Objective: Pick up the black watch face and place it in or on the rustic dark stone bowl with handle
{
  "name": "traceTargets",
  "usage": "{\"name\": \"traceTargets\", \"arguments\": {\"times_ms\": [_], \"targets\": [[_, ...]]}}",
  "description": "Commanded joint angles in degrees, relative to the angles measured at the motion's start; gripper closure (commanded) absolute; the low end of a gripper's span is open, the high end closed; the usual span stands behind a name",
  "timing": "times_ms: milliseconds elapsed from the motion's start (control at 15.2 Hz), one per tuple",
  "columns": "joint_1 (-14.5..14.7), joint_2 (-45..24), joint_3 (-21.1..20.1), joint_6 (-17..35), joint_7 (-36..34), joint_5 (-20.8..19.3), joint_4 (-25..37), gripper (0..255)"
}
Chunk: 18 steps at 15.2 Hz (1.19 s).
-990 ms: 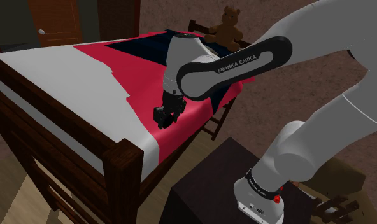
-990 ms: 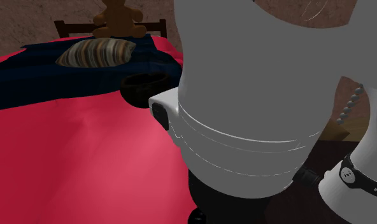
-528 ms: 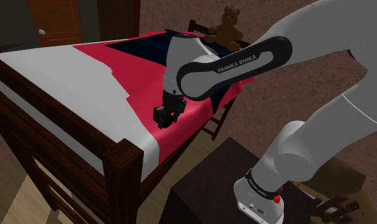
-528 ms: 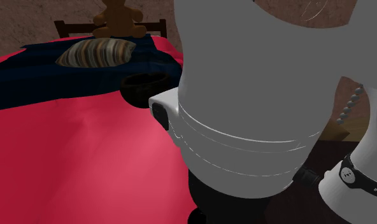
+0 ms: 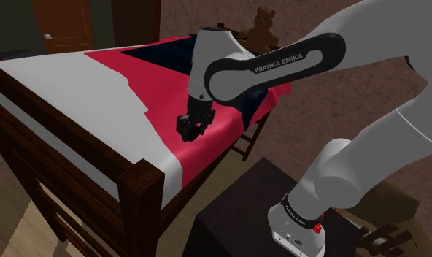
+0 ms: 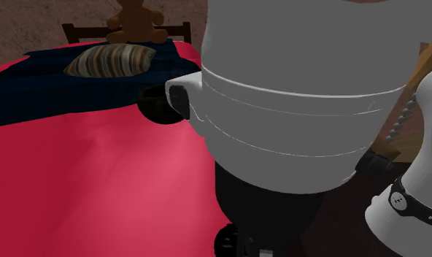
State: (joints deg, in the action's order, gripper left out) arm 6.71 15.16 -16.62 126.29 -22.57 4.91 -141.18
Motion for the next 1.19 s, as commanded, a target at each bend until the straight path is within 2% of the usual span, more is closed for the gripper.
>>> {"name": "traceTargets", "arguments": {"times_ms": [0,1122], "targets": [[0.0,0.9,0.2,-1.7,0.1,0.1,0.8,255],[0.0,5.6,1.4,-15.6,0.8,0.4,10.1,255]]}}
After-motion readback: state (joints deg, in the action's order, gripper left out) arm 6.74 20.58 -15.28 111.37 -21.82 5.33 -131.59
